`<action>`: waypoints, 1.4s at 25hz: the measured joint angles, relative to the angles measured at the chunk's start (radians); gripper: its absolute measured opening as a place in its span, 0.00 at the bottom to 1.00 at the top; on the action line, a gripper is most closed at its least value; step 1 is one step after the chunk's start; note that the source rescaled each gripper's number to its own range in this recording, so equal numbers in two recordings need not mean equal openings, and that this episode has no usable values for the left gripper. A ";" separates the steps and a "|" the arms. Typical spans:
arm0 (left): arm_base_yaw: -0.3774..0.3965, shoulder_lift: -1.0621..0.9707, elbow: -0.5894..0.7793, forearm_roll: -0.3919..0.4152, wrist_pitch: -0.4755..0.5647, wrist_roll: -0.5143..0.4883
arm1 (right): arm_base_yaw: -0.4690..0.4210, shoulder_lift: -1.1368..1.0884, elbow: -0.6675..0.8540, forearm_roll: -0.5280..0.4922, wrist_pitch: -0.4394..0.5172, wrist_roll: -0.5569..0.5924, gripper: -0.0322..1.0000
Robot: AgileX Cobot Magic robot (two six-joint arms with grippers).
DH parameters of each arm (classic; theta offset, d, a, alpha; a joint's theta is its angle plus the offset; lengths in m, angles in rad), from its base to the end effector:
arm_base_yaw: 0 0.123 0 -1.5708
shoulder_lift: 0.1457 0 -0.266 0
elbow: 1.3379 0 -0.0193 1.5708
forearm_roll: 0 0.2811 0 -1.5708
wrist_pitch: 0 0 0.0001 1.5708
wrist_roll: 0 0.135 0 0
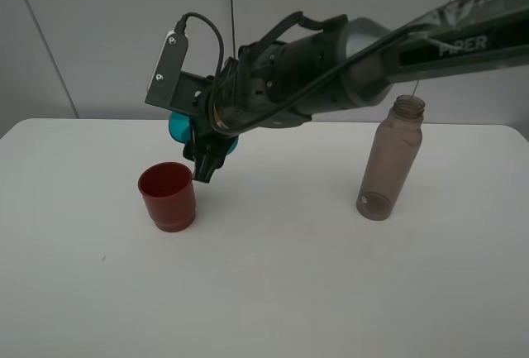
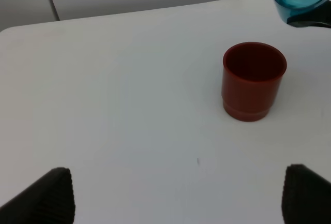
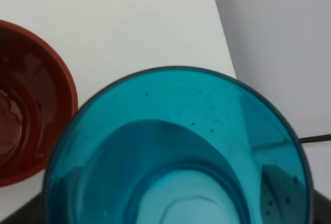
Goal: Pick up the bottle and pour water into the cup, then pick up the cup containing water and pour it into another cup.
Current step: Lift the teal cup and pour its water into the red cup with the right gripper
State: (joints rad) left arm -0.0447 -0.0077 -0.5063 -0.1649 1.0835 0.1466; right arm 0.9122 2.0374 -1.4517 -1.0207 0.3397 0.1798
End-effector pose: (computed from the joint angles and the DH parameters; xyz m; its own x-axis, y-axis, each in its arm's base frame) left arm 0.0751 -0.0230 0.2731 -0.4453 0.0880 -0.8910 0.2041 0.9789 -0.0053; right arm 0.3422 0.3794 0.1417 0.1887 -0.8955 -0.4031 -0.7080 0.1603 -0.6877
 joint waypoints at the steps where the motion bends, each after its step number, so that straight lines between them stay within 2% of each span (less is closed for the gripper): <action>1: 0.000 0.000 0.000 0.000 0.000 0.000 | 0.000 0.008 -0.004 -0.004 0.005 0.000 0.11; 14: 0.000 0.000 0.000 0.000 0.000 0.000 | 0.001 0.046 -0.006 -0.091 0.024 0.000 0.11; 35: 0.000 0.000 0.000 0.000 0.000 0.000 | 0.051 0.057 -0.006 -0.246 0.041 0.000 0.11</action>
State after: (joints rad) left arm -0.0447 -0.0077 -0.5063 -0.1649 1.0835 0.1466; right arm 0.9629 2.0942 -1.4582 -1.2668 0.3807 0.1798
